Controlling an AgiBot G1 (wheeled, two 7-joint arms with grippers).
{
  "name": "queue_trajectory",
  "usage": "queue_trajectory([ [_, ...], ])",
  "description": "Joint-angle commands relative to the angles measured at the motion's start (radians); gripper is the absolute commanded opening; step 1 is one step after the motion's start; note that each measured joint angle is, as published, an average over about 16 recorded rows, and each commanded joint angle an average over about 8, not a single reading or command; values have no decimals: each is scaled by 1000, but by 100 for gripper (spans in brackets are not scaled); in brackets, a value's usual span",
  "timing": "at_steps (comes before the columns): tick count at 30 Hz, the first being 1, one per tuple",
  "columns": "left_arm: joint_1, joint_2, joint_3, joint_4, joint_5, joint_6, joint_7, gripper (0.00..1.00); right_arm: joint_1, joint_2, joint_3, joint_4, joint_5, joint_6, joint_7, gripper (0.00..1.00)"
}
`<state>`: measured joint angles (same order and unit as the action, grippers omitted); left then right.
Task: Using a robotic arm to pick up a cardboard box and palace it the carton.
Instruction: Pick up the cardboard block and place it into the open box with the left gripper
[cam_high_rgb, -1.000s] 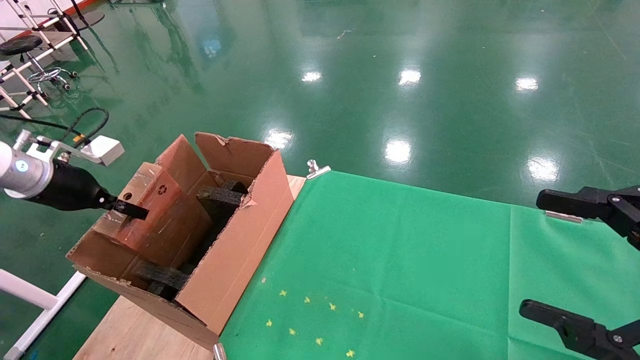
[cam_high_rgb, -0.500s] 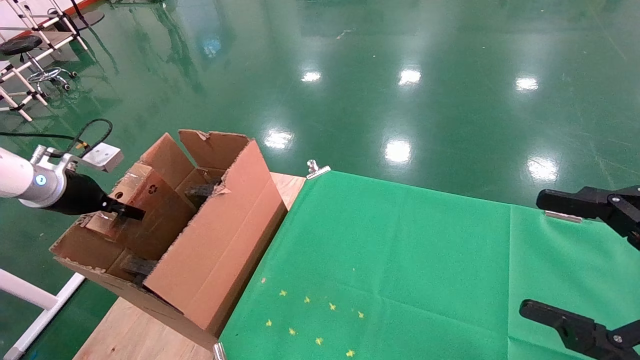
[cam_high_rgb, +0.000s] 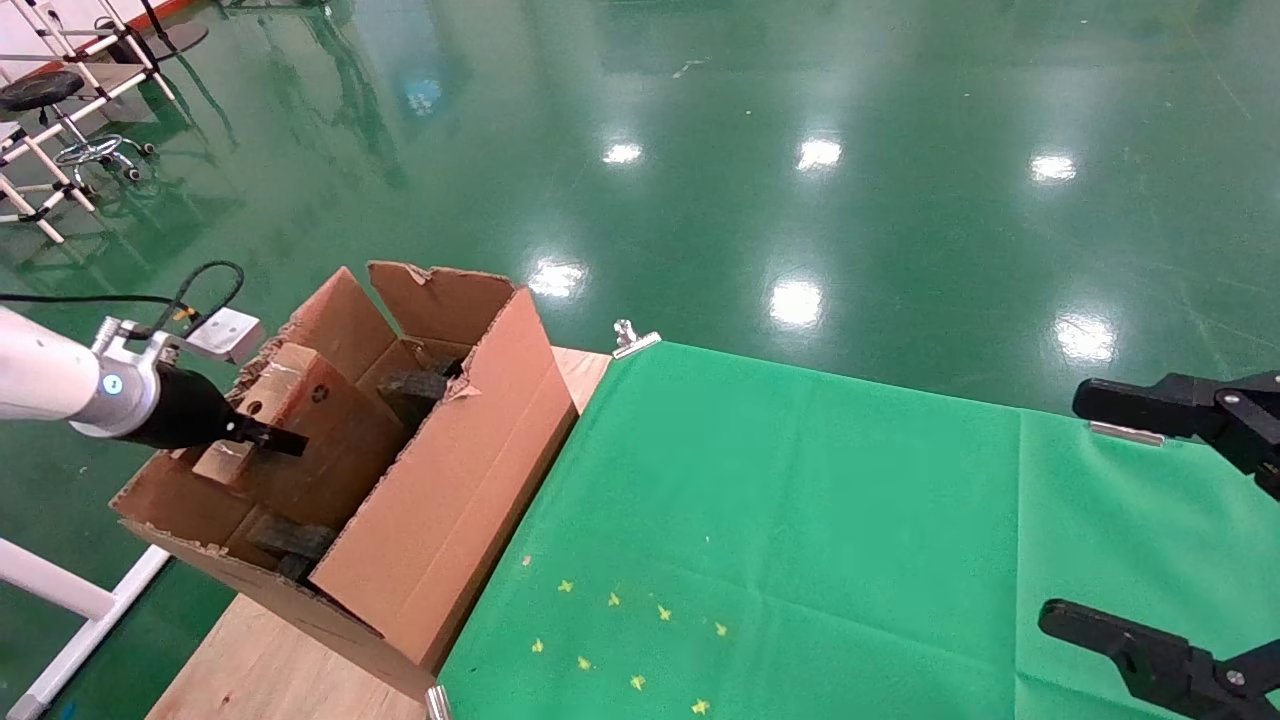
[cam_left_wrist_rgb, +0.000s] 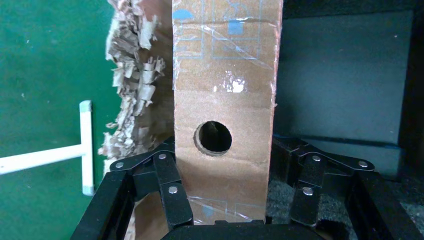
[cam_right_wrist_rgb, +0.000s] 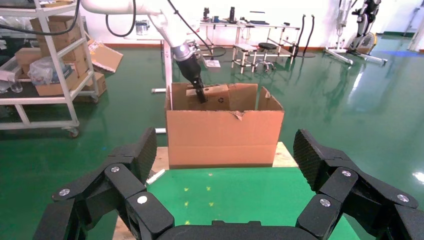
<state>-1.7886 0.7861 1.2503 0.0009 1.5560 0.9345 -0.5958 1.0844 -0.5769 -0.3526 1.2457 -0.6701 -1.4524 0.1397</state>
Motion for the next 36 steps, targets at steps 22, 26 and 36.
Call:
queue_trajectory([
  [22, 133, 58, -29, 2, -41, -93, -26, 0, 0, 0, 0, 0, 0, 0, 0, 100],
  [26, 153, 67, -33, 3, -46, -108, -31, 0, 0, 0, 0, 0, 0, 0, 0, 100],
  [36, 189, 83, -35, 3, -51, -144, -40, 27, 0, 0, 0, 0, 0, 0, 0, 100],
])
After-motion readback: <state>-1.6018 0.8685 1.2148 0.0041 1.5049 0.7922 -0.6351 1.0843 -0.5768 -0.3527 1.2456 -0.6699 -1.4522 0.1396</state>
